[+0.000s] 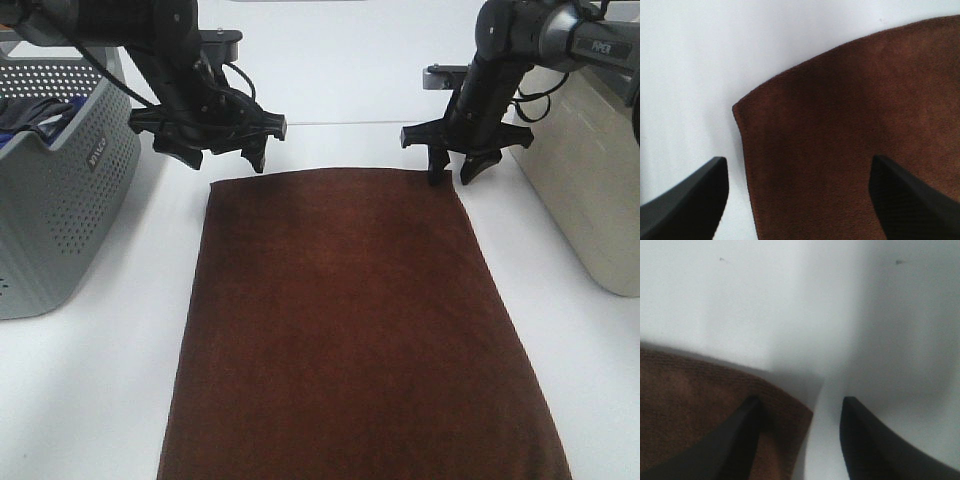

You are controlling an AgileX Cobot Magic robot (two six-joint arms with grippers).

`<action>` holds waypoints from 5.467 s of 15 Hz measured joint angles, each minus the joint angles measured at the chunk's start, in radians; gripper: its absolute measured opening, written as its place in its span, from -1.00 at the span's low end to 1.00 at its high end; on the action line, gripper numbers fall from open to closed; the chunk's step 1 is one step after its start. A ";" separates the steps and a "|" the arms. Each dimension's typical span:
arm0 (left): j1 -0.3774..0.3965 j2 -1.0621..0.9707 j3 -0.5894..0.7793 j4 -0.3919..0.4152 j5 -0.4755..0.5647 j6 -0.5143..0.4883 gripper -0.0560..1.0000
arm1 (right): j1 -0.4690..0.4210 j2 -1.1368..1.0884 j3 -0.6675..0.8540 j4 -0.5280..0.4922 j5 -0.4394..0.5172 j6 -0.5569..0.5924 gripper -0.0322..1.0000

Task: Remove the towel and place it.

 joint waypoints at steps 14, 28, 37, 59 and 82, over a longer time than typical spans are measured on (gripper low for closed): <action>0.003 0.089 -0.024 0.073 -0.046 -0.086 0.34 | 0.003 0.014 -0.013 0.008 0.032 -0.037 -0.94; 0.067 0.287 -0.252 -0.070 -0.038 -0.086 -0.04 | 0.003 0.014 -0.016 0.015 0.046 -0.054 -0.94; 0.066 0.279 -0.257 0.063 0.009 -0.009 -0.86 | 0.003 0.014 -0.034 0.016 0.061 -0.059 -0.94; 0.134 0.361 -0.395 0.351 -0.613 -0.071 -0.87 | 0.006 0.025 -0.183 -0.071 -0.449 -0.129 -0.94; 0.154 0.337 -0.442 0.394 -0.805 -0.067 0.36 | 0.005 0.045 -0.183 0.021 -0.657 -0.130 0.38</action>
